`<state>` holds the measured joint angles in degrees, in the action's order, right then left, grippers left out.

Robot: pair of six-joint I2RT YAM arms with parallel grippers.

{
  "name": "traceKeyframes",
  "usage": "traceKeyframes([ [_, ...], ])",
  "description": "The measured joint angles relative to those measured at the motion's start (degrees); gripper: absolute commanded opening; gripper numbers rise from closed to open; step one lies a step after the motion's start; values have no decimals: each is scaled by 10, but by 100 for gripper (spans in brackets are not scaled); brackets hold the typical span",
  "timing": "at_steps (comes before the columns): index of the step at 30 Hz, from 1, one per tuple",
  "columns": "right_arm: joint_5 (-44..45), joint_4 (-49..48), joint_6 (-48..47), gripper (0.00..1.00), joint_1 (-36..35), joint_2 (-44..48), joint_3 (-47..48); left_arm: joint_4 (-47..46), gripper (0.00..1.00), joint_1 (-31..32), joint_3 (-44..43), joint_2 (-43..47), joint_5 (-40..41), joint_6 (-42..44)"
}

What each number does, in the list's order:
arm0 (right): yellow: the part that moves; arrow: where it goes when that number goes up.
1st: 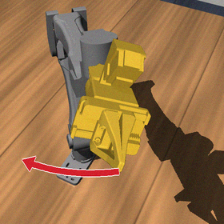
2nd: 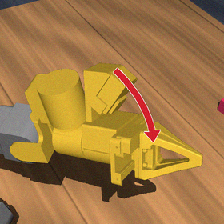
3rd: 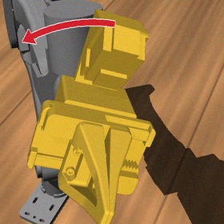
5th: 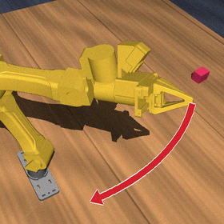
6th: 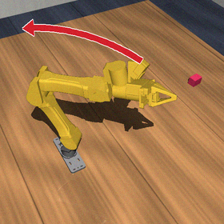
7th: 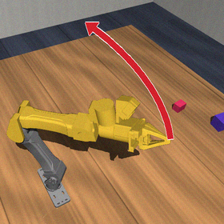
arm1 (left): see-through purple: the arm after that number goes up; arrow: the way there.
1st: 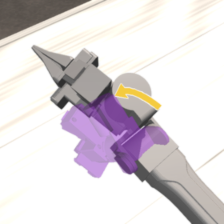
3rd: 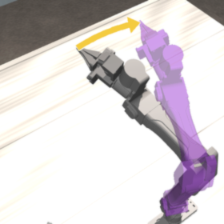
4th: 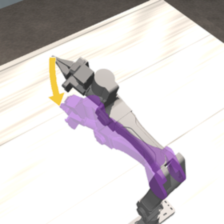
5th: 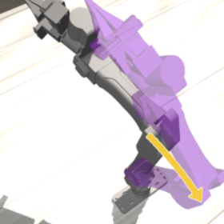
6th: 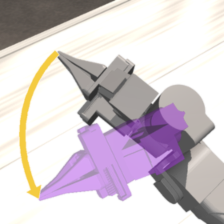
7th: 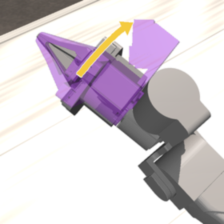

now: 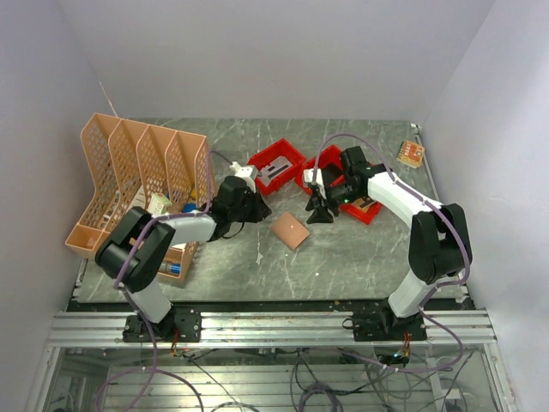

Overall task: Put the credit cards into the card holder
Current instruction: Close the card holder at the center of the board.

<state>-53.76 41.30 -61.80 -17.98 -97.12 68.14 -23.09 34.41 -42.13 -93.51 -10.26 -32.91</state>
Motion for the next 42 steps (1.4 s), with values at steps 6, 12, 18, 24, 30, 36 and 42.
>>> traceKeyframes([
  [6, 0, -7, 4, 44, 18, 2, -9, 61, 7, 5, -36, -59, 11, 18],
  [12, 7, -27, 17, 45, 19, 7, -28, 80, 7, 45, -51, -86, 9, 30],
  [18, 20, -49, 19, 52, 19, 15, -50, 76, 10, 94, -33, -74, 9, 24],
  [24, 24, -34, -31, 54, 16, 14, -43, 101, 22, 110, 19, -3, 47, 3],
  [30, 36, 3, -128, 47, -11, -10, 0, 99, 22, 105, 15, 70, 54, -12],
  [36, 51, 38, -177, 41, -42, -51, 28, 36, 11, 104, -33, -7, 4, -51],
  [42, 61, 54, -191, 38, -39, -62, 38, -3, 7, 103, -63, -109, -35, -78],
])
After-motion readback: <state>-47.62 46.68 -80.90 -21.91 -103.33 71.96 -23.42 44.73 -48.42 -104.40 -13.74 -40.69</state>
